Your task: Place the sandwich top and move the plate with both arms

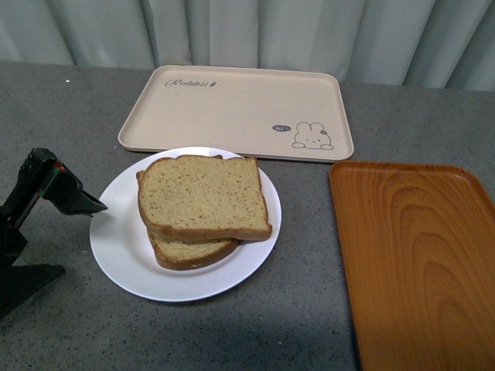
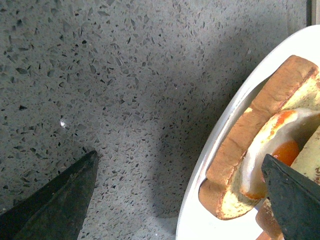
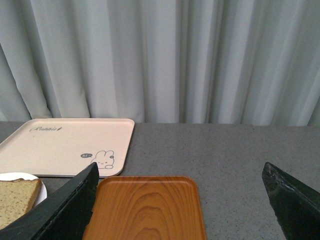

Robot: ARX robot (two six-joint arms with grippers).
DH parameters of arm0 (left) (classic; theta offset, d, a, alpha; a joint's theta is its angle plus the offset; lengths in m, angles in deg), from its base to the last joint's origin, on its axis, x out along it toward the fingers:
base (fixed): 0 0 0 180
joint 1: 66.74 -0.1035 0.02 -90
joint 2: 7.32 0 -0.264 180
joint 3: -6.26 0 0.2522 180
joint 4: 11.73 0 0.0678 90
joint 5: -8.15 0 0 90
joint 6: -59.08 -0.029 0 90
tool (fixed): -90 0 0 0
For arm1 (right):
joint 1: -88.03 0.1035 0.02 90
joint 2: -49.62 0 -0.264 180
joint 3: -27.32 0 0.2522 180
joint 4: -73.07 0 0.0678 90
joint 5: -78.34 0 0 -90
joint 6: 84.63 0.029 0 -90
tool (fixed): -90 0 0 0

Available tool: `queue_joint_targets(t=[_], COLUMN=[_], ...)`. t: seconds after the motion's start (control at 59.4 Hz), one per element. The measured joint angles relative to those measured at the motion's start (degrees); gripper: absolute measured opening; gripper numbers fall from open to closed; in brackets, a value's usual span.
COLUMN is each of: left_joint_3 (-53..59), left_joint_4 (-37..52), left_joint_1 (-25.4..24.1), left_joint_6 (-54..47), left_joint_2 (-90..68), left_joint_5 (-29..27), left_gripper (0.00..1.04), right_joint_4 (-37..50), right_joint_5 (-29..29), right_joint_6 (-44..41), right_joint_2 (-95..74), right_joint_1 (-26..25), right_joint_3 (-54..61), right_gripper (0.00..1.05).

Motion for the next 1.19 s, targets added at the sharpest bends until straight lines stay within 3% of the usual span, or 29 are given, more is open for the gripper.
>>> queue_joint_targets(t=[0.303, 0.841, 0.942, 1.195], left_joint_3=[-1.14, -3.04, -3.17, -0.92], left_joint_4=[2.12, 5.11, 6.75, 12.07], left_joint_1=[1.90, 5.95, 5.88, 4.24], left_joint_6=[1.81, 4.13, 4.13, 5.01], left_joint_2=[-1.75, -7.56, -7.28, -7.10], left_joint_5=[0.28, 2.51, 4.42, 6.47], left_gripper=[0.98, 0.14, 0.05, 0.05], right_joint_4=[0.00, 0.00, 0.00, 0.00], right_joint_5=[0.00, 0.00, 0.00, 0.00], right_joint_6=[0.00, 0.00, 0.00, 0.00], right_joint_2=[0.00, 0.00, 0.00, 0.00], right_joint_1=[0.00, 0.00, 0.00, 0.00], right_joint_3=[0.00, 0.00, 0.00, 0.00], right_gripper=[0.96, 0.96, 0.96, 0.96])
